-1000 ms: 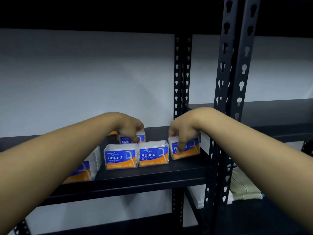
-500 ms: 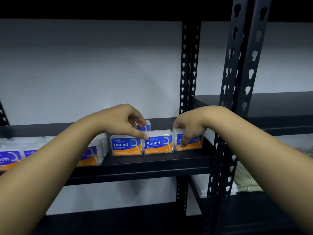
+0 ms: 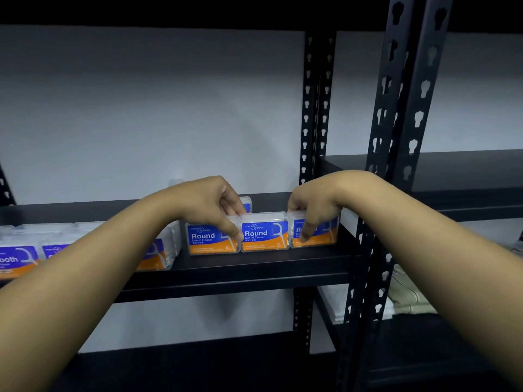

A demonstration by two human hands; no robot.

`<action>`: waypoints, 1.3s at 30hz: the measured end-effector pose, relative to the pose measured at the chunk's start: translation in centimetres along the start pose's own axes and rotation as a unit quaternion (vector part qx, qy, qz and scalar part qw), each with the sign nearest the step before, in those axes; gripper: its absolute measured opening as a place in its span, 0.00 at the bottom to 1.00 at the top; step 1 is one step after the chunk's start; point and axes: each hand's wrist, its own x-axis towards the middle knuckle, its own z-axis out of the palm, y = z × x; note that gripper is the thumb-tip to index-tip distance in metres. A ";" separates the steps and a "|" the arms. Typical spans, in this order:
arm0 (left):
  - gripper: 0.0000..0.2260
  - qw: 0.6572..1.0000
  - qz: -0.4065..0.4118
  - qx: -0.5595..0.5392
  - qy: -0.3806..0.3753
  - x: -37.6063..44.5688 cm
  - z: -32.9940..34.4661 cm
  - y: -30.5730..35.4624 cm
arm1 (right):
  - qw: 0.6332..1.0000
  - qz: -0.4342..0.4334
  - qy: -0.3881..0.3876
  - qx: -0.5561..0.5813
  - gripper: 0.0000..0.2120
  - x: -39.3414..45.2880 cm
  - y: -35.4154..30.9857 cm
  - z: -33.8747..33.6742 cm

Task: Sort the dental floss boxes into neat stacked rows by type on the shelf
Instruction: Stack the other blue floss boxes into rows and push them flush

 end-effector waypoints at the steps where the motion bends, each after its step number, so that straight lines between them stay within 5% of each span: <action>1: 0.20 1.000 0.002 0.002 -0.001 0.1 0.0 0.1 | 1.000 0.001 -0.003 0.002 0.16 0.0 -0.1 -0.1; 24: 0.17 1.000 -0.005 0.008 -0.005 -0.5 0.4 1.0 | 1.000 -0.004 0.021 0.002 0.16 0.1 0.2 0.8; 28: 0.21 1.000 -0.009 0.009 -0.023 -0.6 -0.2 1.1 | 0.999 0.009 0.030 0.008 0.26 -0.5 0.0 0.5; 31: 0.24 0.997 0.026 -0.068 0.029 -1.1 -2.1 1.4 | 0.994 -0.006 0.088 0.065 0.36 -0.9 0.2 0.4; 34: 0.19 0.989 0.046 -0.073 0.119 -0.4 -3.8 0.9 | 0.975 -0.067 0.169 0.124 0.36 -1.0 -0.3 1.2; 39: 0.22 0.997 -0.030 0.075 0.012 2.9 -3.6 -1.9 | 0.960 -0.128 0.210 0.133 0.31 0.4 -1.6 3.8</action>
